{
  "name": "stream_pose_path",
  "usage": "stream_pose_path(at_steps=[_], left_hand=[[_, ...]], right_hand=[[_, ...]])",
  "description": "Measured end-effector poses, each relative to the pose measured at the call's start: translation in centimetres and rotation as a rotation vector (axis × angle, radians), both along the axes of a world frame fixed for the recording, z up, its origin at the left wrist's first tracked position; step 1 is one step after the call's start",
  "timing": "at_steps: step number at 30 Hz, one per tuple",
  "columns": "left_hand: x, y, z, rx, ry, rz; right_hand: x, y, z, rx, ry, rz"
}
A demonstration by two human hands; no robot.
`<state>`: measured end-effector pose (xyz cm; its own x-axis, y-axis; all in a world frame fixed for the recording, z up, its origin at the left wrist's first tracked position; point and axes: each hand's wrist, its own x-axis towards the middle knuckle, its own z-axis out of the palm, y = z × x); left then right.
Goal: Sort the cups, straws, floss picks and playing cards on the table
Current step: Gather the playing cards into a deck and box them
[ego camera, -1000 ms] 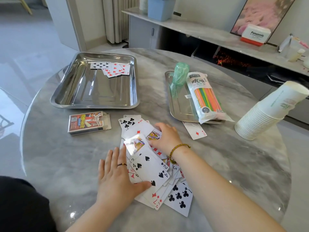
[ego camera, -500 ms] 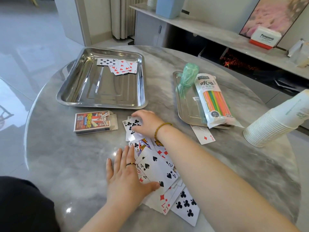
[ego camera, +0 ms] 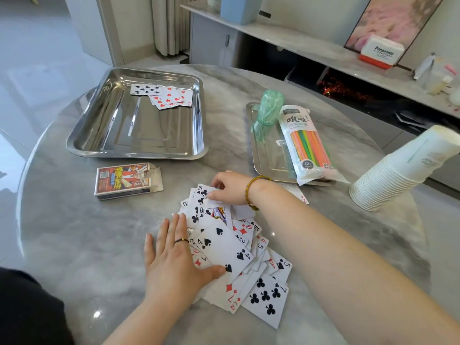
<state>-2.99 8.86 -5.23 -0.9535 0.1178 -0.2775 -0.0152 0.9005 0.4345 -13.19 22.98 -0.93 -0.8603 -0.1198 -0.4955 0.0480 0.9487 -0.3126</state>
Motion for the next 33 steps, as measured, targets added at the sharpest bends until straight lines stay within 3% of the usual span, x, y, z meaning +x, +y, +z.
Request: stream_pose_path(at_steps=[5, 10, 14, 20, 24, 29, 33], left_hand=[[0.1, 0.0, 0.0, 0.012, 0.01, -0.005], [0.1, 0.0, 0.0, 0.039, 0.014, -0.008], [0.1, 0.0, -0.1, 0.056, 0.018, -0.017], [0.1, -0.1, -0.2, 0.117, 0.049, -0.043], [0.1, -0.5, 0.0, 0.208, 0.083, -0.097], [0.1, -0.8, -0.5, 0.269, 0.119, -0.127], [-0.5, -0.9, 0.4, 0.633, 0.041, 0.01]], right_hand=[[2.4, 2.4, 1.2, -0.11, -0.144, -0.12], [3.1, 2.6, 1.0, 0.017, -0.254, -0.097], [3.9, 2.4, 1.0, -0.012, -0.277, -0.12], [6.3, 2.8, 0.6, -0.254, -0.2, -0.269], [9.0, 2.7, -1.1, -0.52, -0.246, -0.358], [10.6, 2.7, -2.2, -0.691, -0.126, -0.434], [11.8, 2.9, -2.2, -0.804, -0.024, -0.475]])
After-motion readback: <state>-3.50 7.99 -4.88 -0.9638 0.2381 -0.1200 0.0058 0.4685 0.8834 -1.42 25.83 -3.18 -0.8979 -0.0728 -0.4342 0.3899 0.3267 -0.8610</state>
